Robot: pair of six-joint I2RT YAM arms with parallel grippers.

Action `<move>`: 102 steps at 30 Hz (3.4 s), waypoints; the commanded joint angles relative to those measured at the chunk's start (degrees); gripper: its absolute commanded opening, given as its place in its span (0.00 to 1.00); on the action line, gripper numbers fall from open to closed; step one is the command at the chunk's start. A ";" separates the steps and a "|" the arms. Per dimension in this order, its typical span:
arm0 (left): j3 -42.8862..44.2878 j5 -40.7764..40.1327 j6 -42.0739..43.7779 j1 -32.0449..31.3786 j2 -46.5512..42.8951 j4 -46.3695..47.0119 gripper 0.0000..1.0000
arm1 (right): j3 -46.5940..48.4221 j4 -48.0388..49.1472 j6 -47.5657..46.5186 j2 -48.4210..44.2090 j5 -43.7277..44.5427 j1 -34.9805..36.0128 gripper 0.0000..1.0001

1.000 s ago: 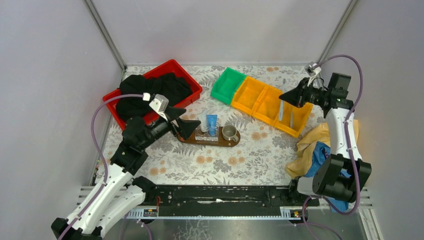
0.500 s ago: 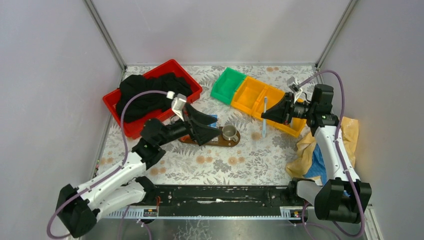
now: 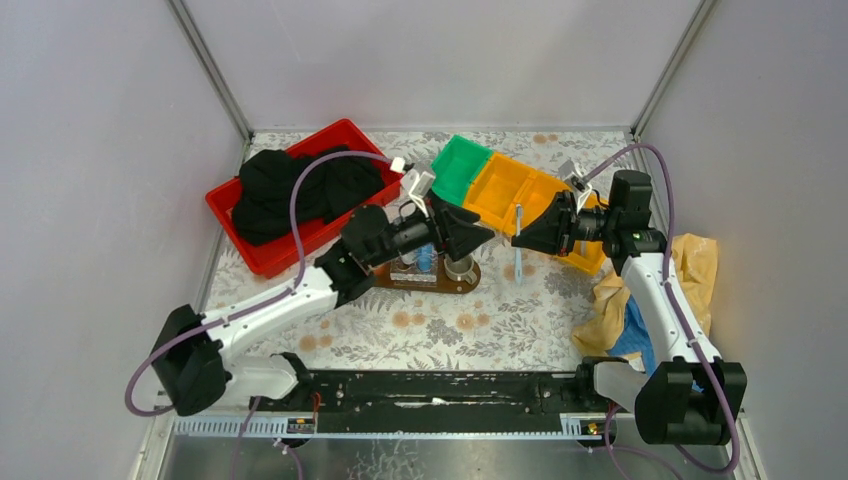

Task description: Prepare toiletry sets of a toothbrush and toothpaste on the tray

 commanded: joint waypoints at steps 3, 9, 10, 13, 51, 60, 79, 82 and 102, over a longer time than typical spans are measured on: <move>7.78 0.06 2.96 -2.10 6.69 0.41 0.62 | -0.31 1.75 -1.58 -1.75 -2.64 0.73 0.00; 10.57 3.30 2.26 -3.13 11.35 2.58 0.53 | -0.37 1.75 -1.68 -1.49 -2.91 0.71 0.00; 10.97 3.64 2.31 -3.18 12.28 2.70 0.53 | -0.42 1.68 -1.70 -1.49 -2.97 0.73 0.00; 12.64 4.48 2.47 -3.24 14.31 1.87 0.52 | -0.44 1.68 -1.78 -1.58 -3.18 0.73 0.00; 30.72 15.07 13.84 -1.33 21.52 -27.79 0.23 | -1.12 0.46 -3.96 -2.51 -2.26 1.26 0.00; 31.64 17.07 14.02 -1.20 22.02 -27.95 0.17 | -0.69 -1.35 -5.62 -2.20 -1.80 1.35 0.00; 7.70 8.40 16.08 1.03 4.30 -12.85 0.00 | 3.01 -15.69 -19.59 -2.01 2.20 1.44 0.83; -1.47 3.56 15.98 1.51 -4.23 -7.69 0.00 | 3.90 -18.72 -22.32 -1.39 3.33 1.35 0.84; -24.96 -37.40 21.98 2.40 -32.61 -3.69 0.00 | 4.73 -21.84 -26.44 0.83 8.27 1.26 0.85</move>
